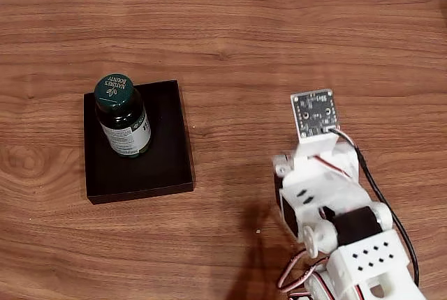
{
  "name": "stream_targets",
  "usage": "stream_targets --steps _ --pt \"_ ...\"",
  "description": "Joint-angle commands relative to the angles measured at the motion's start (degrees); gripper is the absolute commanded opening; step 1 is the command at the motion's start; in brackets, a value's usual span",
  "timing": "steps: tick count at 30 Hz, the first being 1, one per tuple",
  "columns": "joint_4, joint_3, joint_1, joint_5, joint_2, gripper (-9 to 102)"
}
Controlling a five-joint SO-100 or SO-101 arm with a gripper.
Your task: Pick up the pill bottle and place it in the black box.
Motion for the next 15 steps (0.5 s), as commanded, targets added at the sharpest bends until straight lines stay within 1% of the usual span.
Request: stream_targets --steps 1,4,9,15 --pt "10.0 -1.1 1.6 -0.6 3.9 0" --pt "16.3 -1.1 1.9 -2.2 6.6 0" --pt "27.4 -1.1 2.7 -7.8 14.2 0" --pt "37.7 -1.1 3.3 -13.3 20.6 0"
